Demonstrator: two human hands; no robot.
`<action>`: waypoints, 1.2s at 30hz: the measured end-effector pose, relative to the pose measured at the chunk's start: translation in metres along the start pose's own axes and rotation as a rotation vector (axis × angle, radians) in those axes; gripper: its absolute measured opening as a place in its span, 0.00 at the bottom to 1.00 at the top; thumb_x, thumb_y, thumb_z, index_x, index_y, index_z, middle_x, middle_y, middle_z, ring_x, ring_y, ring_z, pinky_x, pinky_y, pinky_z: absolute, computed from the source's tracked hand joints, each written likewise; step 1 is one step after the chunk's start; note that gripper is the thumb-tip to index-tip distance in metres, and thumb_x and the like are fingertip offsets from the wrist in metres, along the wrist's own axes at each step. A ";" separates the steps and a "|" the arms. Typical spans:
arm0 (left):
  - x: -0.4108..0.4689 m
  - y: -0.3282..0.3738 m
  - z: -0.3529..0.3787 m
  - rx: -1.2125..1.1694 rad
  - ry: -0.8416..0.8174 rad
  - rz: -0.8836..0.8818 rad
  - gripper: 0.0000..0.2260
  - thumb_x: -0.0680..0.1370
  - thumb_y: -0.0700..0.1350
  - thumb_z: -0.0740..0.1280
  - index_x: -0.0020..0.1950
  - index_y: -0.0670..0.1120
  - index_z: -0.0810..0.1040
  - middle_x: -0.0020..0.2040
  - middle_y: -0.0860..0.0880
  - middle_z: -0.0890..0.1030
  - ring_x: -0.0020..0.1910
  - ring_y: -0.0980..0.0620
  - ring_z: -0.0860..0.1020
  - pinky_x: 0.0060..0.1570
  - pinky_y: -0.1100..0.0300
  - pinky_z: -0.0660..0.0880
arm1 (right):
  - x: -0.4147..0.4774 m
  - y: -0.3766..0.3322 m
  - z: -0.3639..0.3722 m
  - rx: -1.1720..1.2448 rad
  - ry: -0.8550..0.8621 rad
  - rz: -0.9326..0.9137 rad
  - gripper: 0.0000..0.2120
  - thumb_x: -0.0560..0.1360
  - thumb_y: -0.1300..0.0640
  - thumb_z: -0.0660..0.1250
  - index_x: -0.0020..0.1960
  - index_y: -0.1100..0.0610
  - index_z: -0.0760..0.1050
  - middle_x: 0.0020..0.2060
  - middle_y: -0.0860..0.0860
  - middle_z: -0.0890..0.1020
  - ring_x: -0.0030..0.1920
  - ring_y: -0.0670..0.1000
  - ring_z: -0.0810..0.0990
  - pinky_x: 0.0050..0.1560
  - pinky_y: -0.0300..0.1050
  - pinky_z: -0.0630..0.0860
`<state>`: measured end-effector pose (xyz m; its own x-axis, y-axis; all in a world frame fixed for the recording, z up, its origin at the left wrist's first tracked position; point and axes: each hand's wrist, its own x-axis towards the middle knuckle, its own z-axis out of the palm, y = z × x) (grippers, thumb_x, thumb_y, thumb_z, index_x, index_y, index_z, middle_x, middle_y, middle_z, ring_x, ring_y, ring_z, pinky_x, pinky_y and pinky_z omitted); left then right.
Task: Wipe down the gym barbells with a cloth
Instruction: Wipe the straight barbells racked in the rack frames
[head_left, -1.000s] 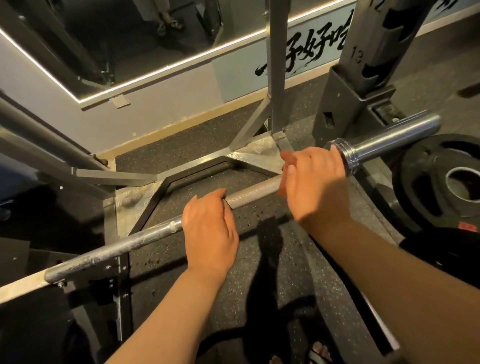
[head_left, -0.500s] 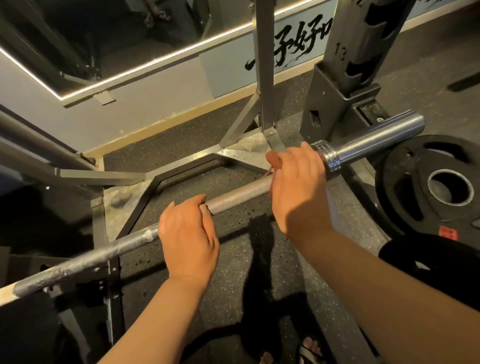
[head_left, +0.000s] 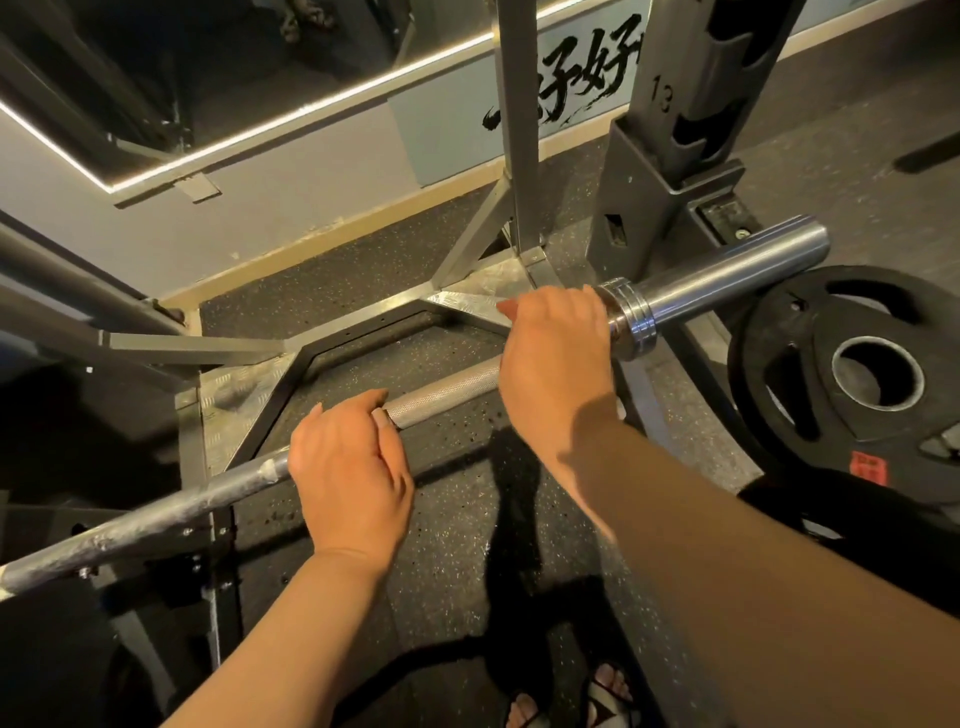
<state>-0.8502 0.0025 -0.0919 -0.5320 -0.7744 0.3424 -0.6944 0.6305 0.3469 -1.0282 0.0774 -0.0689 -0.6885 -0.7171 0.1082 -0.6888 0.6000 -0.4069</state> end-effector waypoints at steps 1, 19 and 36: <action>0.000 0.001 0.000 0.003 0.002 -0.003 0.15 0.83 0.44 0.55 0.58 0.42 0.81 0.44 0.45 0.80 0.48 0.46 0.73 0.60 0.40 0.71 | -0.010 -0.006 0.003 0.044 0.020 -0.044 0.17 0.80 0.63 0.59 0.67 0.55 0.74 0.60 0.50 0.77 0.67 0.53 0.71 0.80 0.56 0.55; 0.002 0.007 0.001 0.050 -0.005 -0.042 0.14 0.82 0.44 0.55 0.56 0.42 0.80 0.43 0.45 0.79 0.45 0.44 0.73 0.57 0.41 0.72 | -0.041 -0.005 0.016 0.180 -0.055 -0.391 0.20 0.83 0.59 0.54 0.73 0.58 0.68 0.70 0.54 0.72 0.76 0.56 0.62 0.82 0.52 0.42; -0.010 -0.015 -0.017 -0.006 -0.158 0.160 0.20 0.79 0.37 0.58 0.70 0.43 0.74 0.61 0.45 0.78 0.66 0.45 0.73 0.78 0.45 0.56 | -0.035 -0.012 0.014 0.090 0.040 -0.144 0.18 0.85 0.51 0.51 0.67 0.57 0.72 0.64 0.53 0.76 0.70 0.54 0.69 0.81 0.57 0.51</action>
<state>-0.8259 0.0016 -0.0857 -0.7047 -0.6628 0.2530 -0.5923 0.7460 0.3045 -0.9931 0.0900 -0.0809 -0.5942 -0.7774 0.2064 -0.7589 0.4569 -0.4640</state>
